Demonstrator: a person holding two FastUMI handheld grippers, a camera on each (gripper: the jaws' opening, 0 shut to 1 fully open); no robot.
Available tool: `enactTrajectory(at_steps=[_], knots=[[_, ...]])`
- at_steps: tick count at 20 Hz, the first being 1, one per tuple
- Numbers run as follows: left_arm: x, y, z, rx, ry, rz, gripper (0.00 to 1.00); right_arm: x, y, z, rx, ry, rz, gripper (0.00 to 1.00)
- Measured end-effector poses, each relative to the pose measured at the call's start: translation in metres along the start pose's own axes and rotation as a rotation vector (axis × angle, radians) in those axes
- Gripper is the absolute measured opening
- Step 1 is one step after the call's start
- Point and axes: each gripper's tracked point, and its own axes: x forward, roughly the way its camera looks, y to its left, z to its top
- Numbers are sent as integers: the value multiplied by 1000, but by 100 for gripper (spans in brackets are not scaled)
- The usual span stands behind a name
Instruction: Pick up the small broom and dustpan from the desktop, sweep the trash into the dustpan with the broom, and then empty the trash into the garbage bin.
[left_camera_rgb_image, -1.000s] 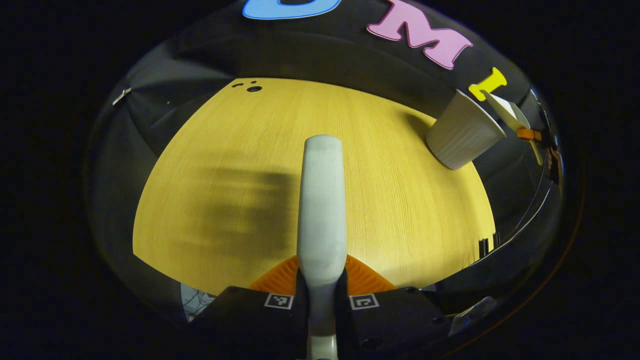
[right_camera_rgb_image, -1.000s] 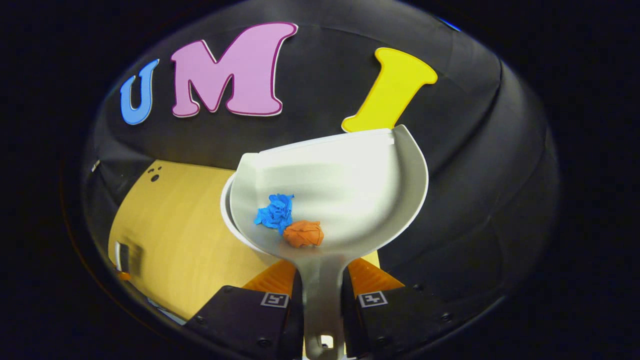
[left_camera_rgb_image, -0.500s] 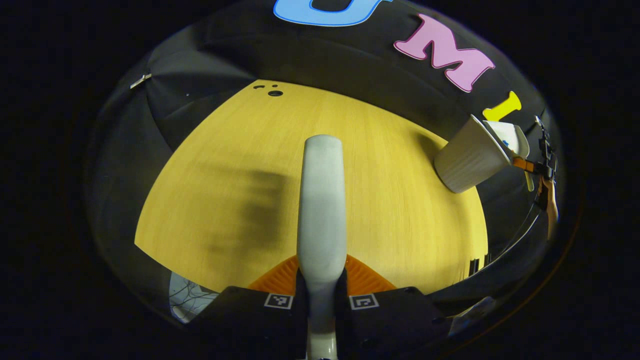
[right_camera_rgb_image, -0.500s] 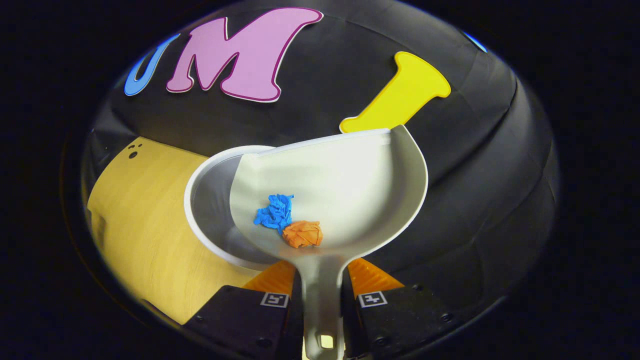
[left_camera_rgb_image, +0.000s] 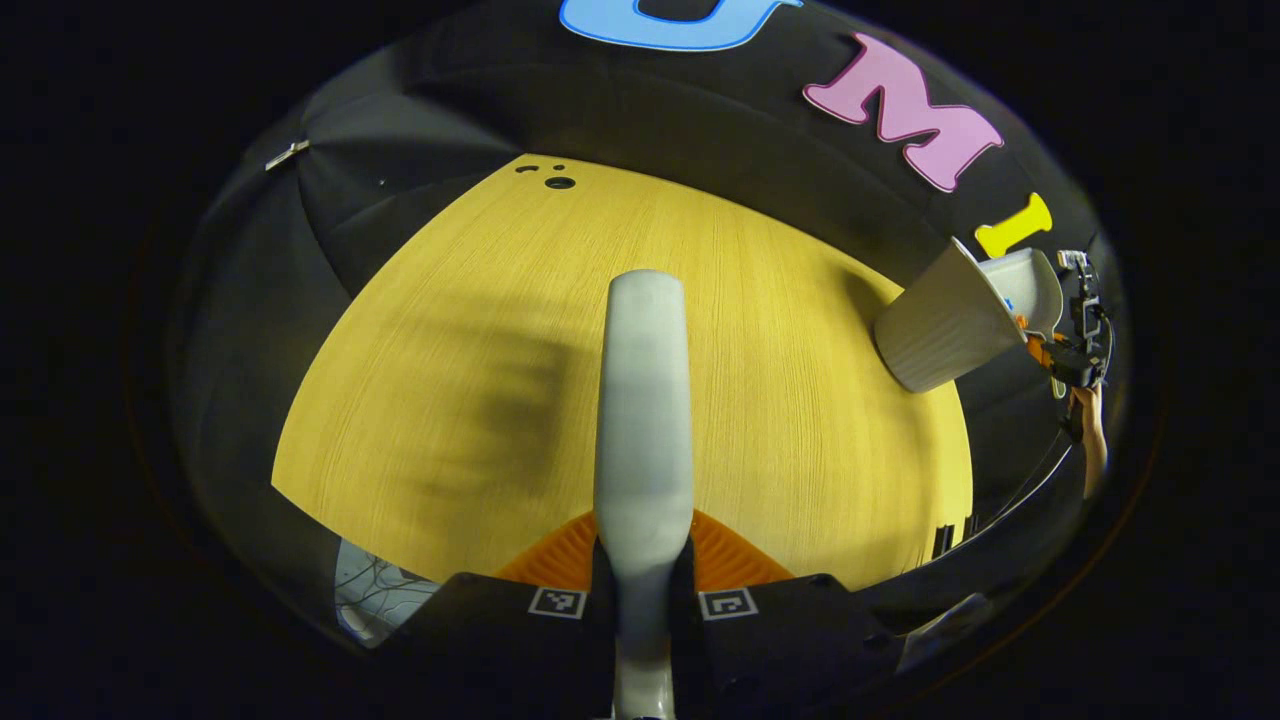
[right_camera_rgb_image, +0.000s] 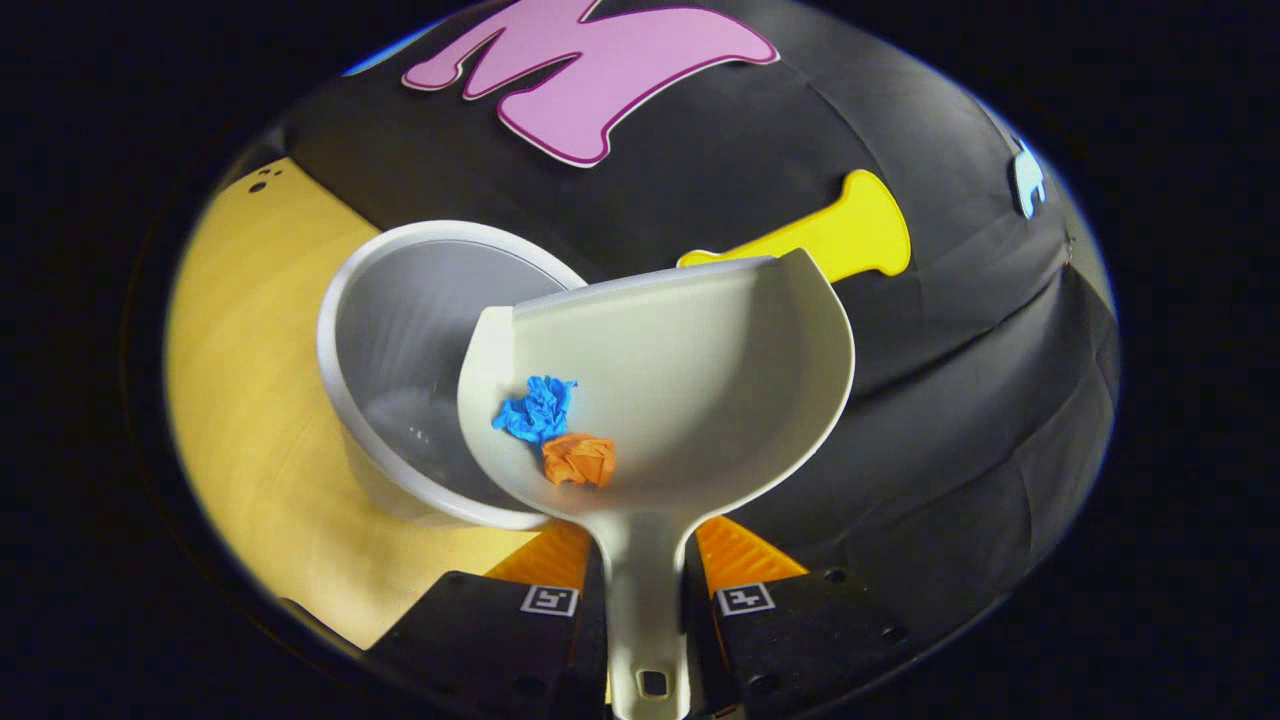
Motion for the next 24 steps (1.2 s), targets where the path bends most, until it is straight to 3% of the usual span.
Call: enactTrajectory(at_steps=[6,12,20,24], knots=[[3,-14,-11,27,24,-18,27,-5,-4,7,-233,-30,-87,35],[10,-27,-13,104,46,-31,26,-5,-13,-1,-417,-51,-96,35],[13,-38,-14,131,59,-53,26,1,-25,-12,-583,-105,-125,35],[12,-35,-13,134,54,-51,26,1,-24,-7,-567,-95,-112,35]])
